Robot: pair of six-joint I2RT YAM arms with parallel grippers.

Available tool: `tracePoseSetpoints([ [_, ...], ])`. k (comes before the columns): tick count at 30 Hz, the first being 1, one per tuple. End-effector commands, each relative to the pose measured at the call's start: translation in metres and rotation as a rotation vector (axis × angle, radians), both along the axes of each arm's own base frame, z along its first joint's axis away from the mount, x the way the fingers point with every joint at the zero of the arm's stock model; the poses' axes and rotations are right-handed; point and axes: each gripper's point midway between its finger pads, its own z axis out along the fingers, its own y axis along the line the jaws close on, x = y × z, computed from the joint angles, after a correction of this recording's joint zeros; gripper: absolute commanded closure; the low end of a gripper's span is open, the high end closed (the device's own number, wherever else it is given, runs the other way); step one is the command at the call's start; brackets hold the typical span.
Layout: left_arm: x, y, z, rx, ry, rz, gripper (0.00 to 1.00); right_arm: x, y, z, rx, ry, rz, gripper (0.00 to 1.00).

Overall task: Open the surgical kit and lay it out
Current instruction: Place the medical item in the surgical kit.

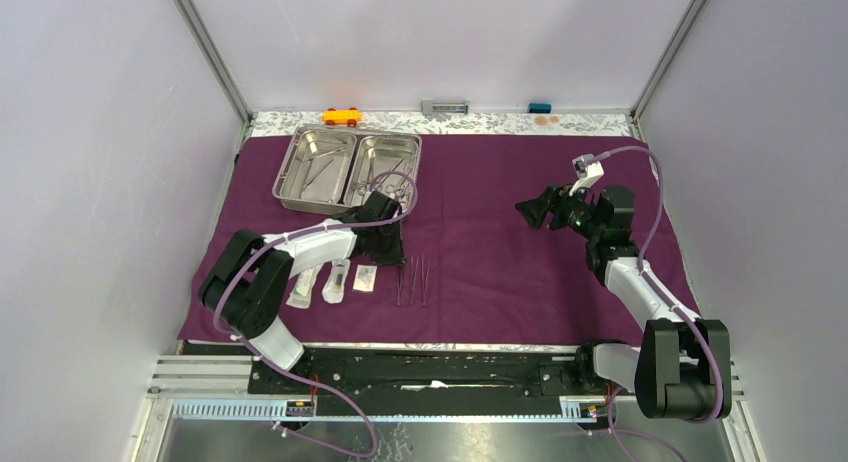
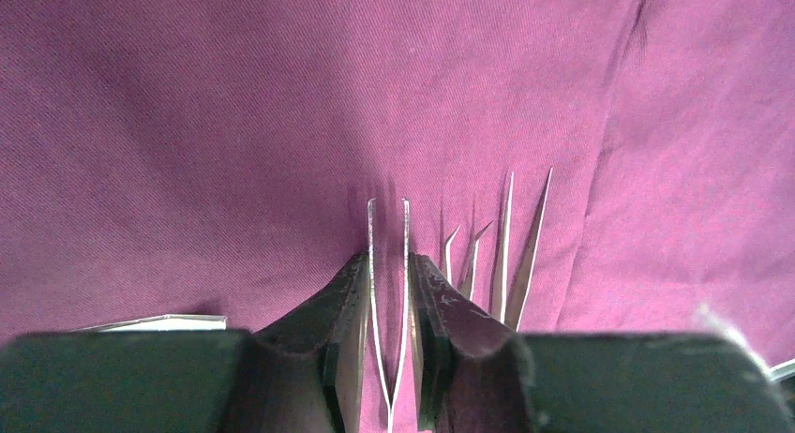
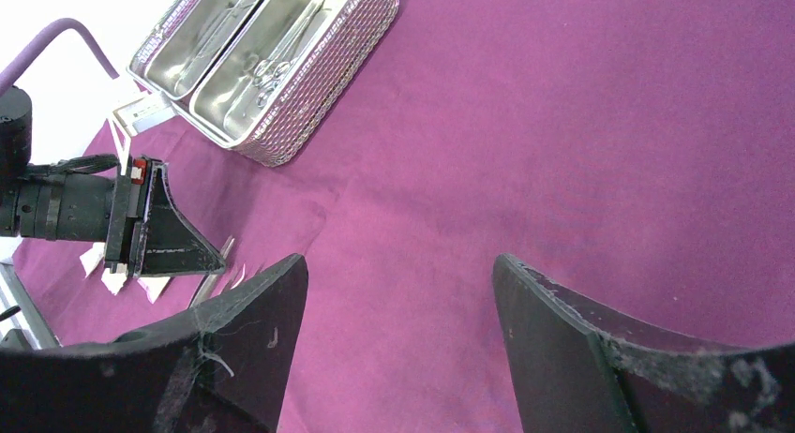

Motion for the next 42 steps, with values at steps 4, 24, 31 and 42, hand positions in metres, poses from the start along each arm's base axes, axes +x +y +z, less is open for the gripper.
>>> tracePoseSetpoints([
  [4, 0.017, -0.002, 0.021, -0.015, -0.082, 0.003, 0.77, 0.005, -0.003, 0.017, -0.004, -0.078, -0.006, 0.21],
  [24, 0.019, 0.001, 0.022, -0.020, -0.098, 0.007, 0.63, 0.004, -0.002, 0.017, -0.001, -0.079, -0.003, 0.21],
  [31, 0.021, 0.001, 0.028, -0.033, -0.109, 0.007, 0.03, 0.005, -0.003, 0.018, -0.001, -0.081, -0.007, 0.21],
  [42, 0.032, -0.001, 0.058, -0.086, -0.171, 0.012, 0.01, 0.006, -0.005, 0.021, -0.007, -0.091, -0.016, 0.21],
])
